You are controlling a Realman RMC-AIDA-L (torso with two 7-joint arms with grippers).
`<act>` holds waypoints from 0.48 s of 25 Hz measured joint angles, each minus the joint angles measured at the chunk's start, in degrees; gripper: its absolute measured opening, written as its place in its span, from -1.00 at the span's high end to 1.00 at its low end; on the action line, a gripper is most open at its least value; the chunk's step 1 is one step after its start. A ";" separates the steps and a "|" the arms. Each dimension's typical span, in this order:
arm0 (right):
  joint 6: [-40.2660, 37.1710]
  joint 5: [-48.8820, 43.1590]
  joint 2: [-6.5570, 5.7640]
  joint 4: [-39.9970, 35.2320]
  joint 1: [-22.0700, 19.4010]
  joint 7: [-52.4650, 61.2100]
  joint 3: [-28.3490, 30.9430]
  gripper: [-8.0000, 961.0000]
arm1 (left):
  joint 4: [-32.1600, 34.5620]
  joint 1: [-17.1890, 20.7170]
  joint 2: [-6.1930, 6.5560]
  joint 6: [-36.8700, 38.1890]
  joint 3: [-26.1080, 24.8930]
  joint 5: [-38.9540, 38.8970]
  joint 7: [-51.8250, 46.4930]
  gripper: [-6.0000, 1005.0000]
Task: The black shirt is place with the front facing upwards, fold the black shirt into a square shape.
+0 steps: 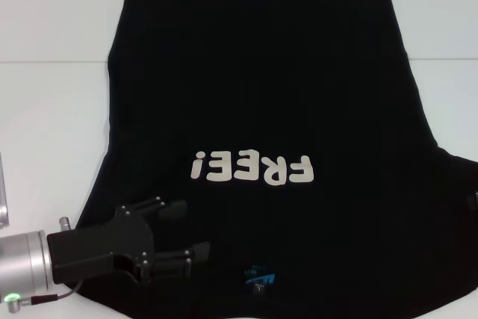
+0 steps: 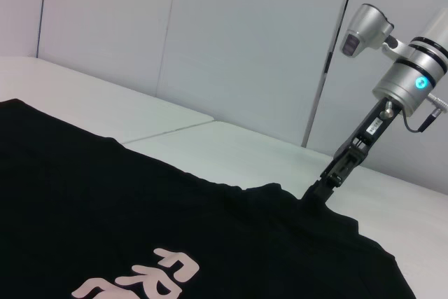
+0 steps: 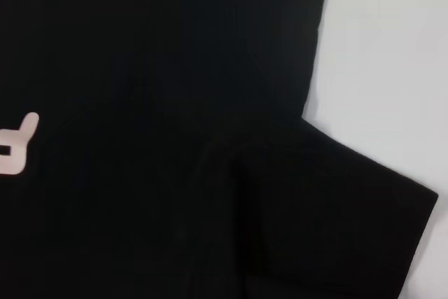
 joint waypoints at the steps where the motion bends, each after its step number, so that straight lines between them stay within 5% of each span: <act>1: 0.40 0.00 -0.02 0.39 0.04 -0.01 -0.30 -0.89 | 0.00 -0.01 0.00 -0.02 0.00 -0.03 -0.01 -0.70; 12: 2.13 -0.06 -0.10 3.78 1.03 -0.56 -0.96 -0.88 | 0.02 -0.30 0.00 0.02 0.01 -0.23 -0.12 -0.70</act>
